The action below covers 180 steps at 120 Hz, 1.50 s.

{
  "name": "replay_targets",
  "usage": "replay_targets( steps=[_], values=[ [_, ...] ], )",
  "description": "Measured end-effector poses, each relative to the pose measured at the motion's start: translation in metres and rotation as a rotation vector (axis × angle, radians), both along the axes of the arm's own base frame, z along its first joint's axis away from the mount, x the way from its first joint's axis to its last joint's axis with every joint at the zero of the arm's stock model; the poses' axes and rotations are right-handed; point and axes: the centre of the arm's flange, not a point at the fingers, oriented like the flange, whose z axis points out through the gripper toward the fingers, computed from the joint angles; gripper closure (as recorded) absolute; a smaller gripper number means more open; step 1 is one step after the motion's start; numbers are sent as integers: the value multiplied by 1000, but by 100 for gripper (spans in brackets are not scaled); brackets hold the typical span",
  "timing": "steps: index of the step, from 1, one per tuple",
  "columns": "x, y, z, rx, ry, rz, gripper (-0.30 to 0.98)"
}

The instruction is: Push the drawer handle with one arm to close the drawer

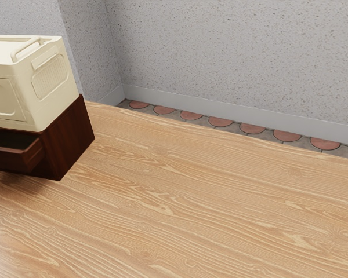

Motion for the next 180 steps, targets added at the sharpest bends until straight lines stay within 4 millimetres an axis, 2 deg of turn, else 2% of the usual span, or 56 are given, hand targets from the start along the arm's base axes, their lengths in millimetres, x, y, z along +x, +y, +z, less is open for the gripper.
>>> replay_targets(
  steps=[53,109,145,164,180],
  values=[
    [10,2,-9,22,-28,31,79],
    [24,10,-2,94,-58,16,79],
    [62,-26,-1,109,-81,-77,79],
    [65,-25,3,119,-90,-81,79],
    [72,-38,3,81,-79,-85,79]
  ],
)
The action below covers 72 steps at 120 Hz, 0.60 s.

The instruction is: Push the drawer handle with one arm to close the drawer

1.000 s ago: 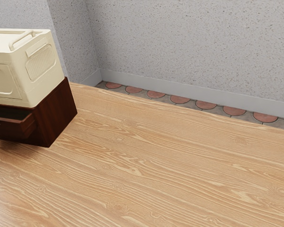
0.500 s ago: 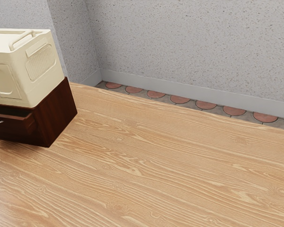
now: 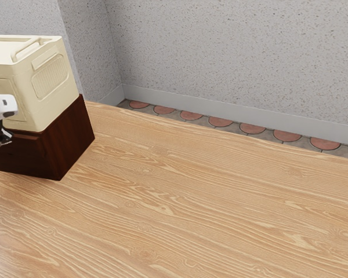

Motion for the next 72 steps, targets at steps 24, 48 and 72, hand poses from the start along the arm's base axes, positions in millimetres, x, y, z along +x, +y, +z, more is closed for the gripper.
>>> replay_targets(
  steps=[24,48,72],
  values=[
    [6,-28,25,-142,42,-8,79],
    [20,-81,67,-262,93,-77,79],
    [44,-157,159,-273,94,-201,79]
  ],
)
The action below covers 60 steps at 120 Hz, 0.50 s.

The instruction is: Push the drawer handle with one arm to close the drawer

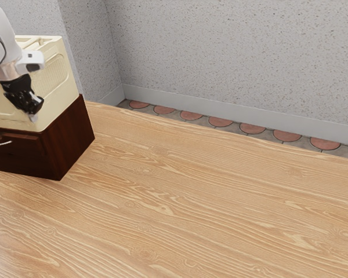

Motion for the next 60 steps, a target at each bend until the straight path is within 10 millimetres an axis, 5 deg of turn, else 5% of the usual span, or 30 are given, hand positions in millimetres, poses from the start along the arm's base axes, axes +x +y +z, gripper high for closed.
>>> replay_targets(
  steps=[10,29,60],
  values=[
    [5,-30,39,-6,-10,-39,71],
    [1,-62,58,-18,55,-67,37],
    [-7,-73,55,-9,145,-64,11]
  ],
)
